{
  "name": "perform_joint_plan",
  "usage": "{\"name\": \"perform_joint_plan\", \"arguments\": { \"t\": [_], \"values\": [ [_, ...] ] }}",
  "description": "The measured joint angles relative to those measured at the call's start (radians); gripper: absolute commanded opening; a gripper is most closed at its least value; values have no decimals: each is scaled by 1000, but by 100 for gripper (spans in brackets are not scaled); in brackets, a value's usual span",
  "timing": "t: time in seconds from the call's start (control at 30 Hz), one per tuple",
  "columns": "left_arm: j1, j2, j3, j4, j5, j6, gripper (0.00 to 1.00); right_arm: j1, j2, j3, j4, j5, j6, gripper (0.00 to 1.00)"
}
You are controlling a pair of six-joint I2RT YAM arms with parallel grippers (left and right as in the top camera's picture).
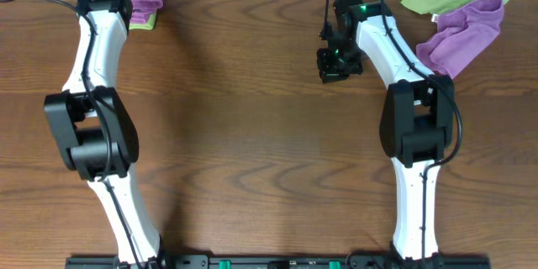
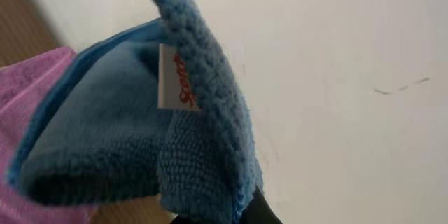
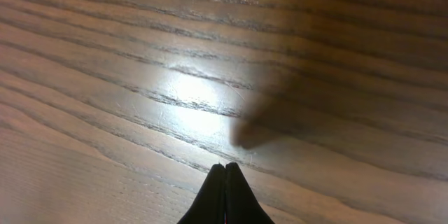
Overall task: Fold the cloth
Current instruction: 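Carry the folded blue cloth with the left gripper to the top-left stack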
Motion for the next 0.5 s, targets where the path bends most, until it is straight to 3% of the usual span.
{"name": "perform_joint_plan", "arguments": {
  "t": [0.33, 0.37, 0.4, 0.43, 0.5],
  "values": [
    [7, 103, 0, -148, 1, 3, 8, -12, 0, 0, -7, 0, 0, 2],
    [10, 103, 0, -146, 0, 6, 29, -12, 0, 0, -8, 0, 0, 1],
    [12, 103, 0, -146, -1, 8, 66, -12, 0, 0, -8, 0, 0, 2],
    [14, 103, 0, -146, 0, 6, 95, -12, 0, 0, -8, 0, 0, 1],
    [21, 103, 0, -148, 6, 6, 95, -12, 0, 0, -8, 0, 0, 2]
  ]
}}
